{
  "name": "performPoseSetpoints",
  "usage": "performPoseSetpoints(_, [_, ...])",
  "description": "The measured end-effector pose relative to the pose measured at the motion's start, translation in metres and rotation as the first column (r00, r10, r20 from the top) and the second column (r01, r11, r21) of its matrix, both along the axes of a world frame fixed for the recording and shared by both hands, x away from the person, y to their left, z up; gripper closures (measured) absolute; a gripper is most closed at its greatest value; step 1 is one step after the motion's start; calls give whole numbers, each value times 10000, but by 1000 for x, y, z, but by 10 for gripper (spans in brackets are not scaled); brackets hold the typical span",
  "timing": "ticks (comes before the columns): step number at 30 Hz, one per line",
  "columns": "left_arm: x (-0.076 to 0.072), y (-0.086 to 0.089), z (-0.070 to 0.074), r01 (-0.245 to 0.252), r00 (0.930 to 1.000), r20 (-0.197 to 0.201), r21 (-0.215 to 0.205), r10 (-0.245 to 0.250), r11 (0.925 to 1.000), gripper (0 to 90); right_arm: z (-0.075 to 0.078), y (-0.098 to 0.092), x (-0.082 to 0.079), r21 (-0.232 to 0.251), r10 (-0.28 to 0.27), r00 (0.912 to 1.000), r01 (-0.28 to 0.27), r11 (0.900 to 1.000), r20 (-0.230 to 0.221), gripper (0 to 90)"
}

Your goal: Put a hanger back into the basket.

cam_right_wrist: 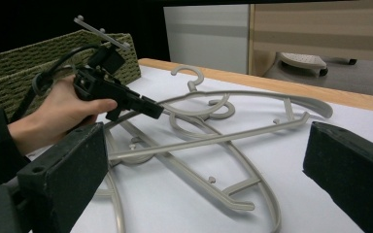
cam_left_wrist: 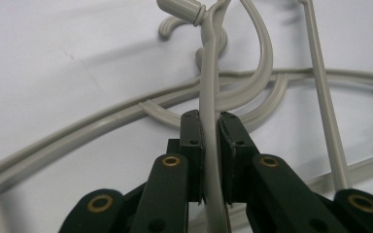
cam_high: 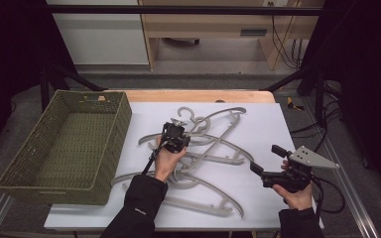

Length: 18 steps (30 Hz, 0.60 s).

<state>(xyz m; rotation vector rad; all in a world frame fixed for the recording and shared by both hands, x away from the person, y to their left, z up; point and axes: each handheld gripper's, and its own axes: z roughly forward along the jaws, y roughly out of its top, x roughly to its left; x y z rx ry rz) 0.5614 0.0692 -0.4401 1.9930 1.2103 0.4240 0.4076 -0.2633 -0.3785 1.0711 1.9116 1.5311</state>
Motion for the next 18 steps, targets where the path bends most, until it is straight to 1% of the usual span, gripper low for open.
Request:
performPoseSetpoints(2, [-2, 5, 5, 55, 9999, 117, -366, -51, 9993, 819, 0, 0, 0, 51, -2, 10000, 2, 10000, -11, 27])
performPoseSetpoints(4, [-4, 10, 11, 123, 9996, 263, -557, -109, 9984, 819, 0, 0, 0, 33, -8, 10000, 8, 10000, -11, 27])
performPoseSetpoints(5, [-8, 14, 18, 158, 9990, 439, -660, -129, 9977, 819, 0, 0, 0, 31, -18, 10000, 18, 10000, -19, 27])
performPoseSetpoints(6, [-8, 14, 18, 158, 9990, 439, -660, -129, 9977, 819, 0, 0, 0, 31, -18, 10000, 18, 10000, -19, 27])
performPoseSetpoints(11, [-18, 24, 36, 366, 9961, 832, -764, -302, 9964, 819, 0, 0, -1, 31, -57, 10000, 57, 10000, -48, 26])
performPoseSetpoints(18, [-34, 37, 62, 520, 9891, 1406, -612, -430, 9968, 819, 0, -2, -2, 1, -140, 9999, 140, 9999, -39, 25])
